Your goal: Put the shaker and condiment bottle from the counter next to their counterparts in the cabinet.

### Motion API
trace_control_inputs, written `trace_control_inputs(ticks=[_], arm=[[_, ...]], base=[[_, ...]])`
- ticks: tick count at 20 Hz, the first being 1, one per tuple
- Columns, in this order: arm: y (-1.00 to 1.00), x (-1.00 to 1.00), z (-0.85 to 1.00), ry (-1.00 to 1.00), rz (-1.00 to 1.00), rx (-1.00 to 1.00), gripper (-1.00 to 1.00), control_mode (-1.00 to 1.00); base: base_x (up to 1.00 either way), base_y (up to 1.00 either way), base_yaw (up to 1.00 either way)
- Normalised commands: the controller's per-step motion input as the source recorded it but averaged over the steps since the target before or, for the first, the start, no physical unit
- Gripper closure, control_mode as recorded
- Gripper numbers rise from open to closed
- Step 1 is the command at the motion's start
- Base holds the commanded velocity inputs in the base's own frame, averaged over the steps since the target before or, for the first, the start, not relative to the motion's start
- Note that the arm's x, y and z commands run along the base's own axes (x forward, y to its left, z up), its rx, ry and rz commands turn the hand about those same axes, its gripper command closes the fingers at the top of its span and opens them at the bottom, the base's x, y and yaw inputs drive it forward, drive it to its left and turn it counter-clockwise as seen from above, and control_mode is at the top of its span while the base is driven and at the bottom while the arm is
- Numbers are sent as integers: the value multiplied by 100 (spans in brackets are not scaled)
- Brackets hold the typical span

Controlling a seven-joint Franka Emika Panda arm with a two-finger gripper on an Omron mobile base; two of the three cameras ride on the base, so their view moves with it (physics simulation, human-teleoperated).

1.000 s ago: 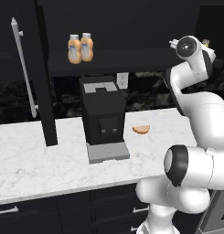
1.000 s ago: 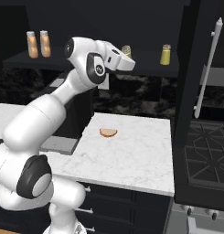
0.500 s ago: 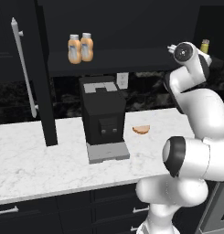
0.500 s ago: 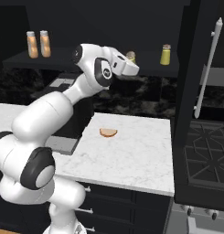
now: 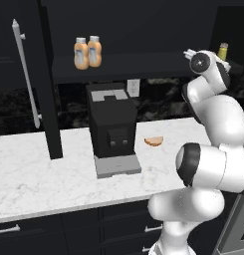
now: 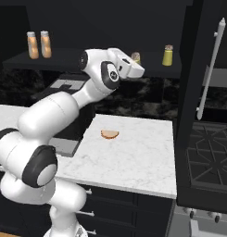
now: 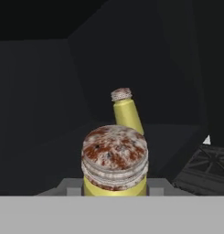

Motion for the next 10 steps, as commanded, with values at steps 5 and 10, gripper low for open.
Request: trace_control_inputs(ticks=[5, 10], arm=[[-11, 48, -1, 4, 0, 0, 100, -100], [-15, 43, -1, 3, 0, 0, 100, -100]], base=[[0, 0, 0], [0, 0, 0]])
